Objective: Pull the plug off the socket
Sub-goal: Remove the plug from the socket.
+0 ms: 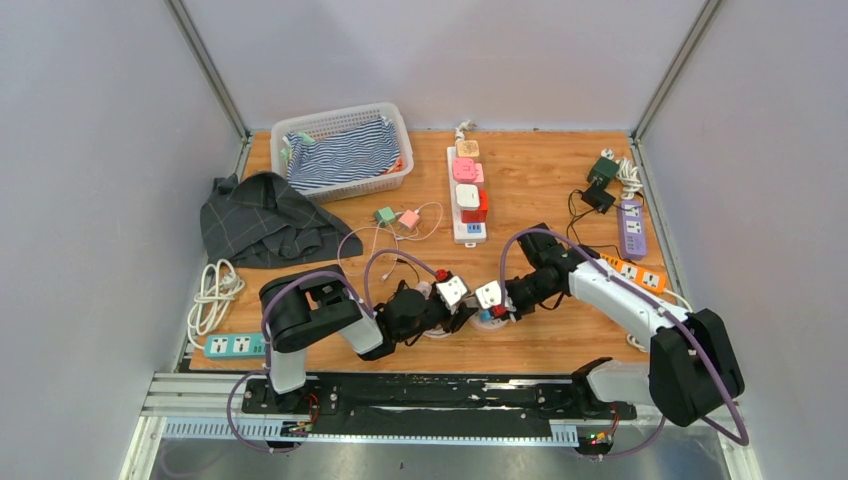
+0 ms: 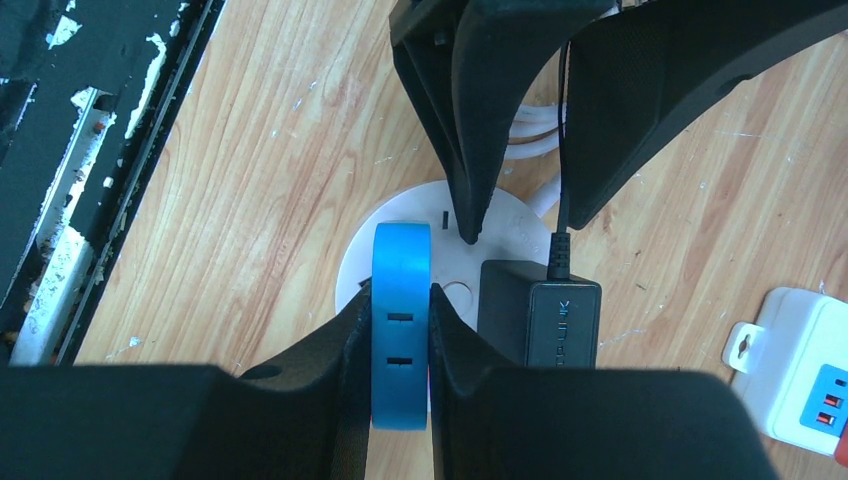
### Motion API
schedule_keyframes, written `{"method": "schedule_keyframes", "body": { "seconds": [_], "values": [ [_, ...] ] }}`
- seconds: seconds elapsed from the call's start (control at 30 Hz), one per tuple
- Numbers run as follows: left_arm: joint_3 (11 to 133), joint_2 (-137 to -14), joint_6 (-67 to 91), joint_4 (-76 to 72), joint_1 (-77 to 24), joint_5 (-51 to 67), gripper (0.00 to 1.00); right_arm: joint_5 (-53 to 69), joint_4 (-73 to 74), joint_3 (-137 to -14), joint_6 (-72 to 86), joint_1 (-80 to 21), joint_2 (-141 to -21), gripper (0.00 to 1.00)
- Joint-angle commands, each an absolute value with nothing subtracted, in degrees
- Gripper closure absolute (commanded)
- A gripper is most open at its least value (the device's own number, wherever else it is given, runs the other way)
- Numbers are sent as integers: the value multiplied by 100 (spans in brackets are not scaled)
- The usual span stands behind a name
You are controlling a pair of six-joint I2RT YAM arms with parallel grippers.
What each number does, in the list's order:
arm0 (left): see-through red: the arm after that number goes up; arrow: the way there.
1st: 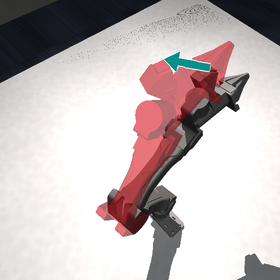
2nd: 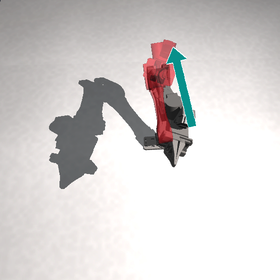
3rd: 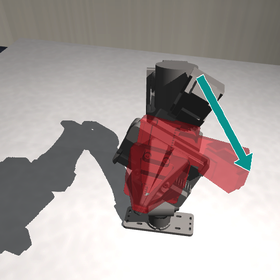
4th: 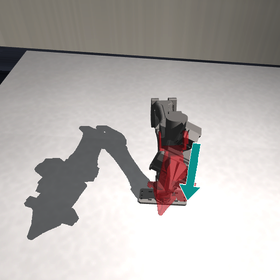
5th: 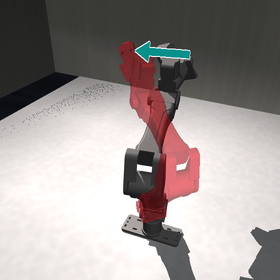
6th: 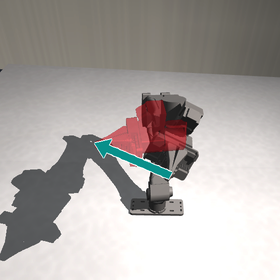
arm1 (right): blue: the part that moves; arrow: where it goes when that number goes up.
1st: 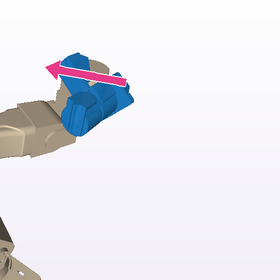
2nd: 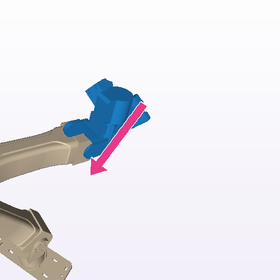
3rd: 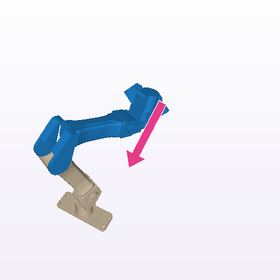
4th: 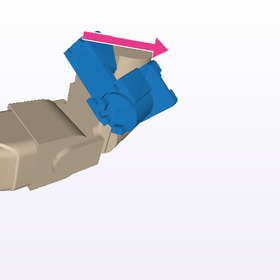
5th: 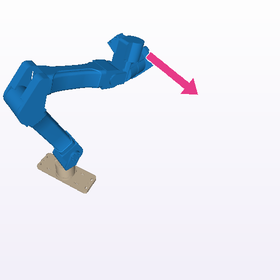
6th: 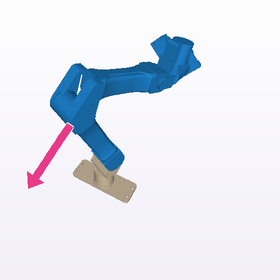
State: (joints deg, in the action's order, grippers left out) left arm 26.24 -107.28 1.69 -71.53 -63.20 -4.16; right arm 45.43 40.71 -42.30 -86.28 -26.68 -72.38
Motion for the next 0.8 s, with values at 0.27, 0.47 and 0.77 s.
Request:
{"method": "schedule_keyframes", "body": {
  "seconds": [0.27, 0.47, 0.77],
  "values": [
    [2546, -10929, 95, -7092, -6363, -233, 52, 4224, 4432, -3928, -8385, -2474, -7236, 100],
    [2637, -11016, 97, -7036, -6363, -150, 54, 4487, 4483, -4190, -8206, -2775, -7535, 100],
    [2647, -11068, 110, -7080, -6363, -147, 55, 4212, 4509, -4101, -8237, -2679, -7303, 100]
  ]
}}
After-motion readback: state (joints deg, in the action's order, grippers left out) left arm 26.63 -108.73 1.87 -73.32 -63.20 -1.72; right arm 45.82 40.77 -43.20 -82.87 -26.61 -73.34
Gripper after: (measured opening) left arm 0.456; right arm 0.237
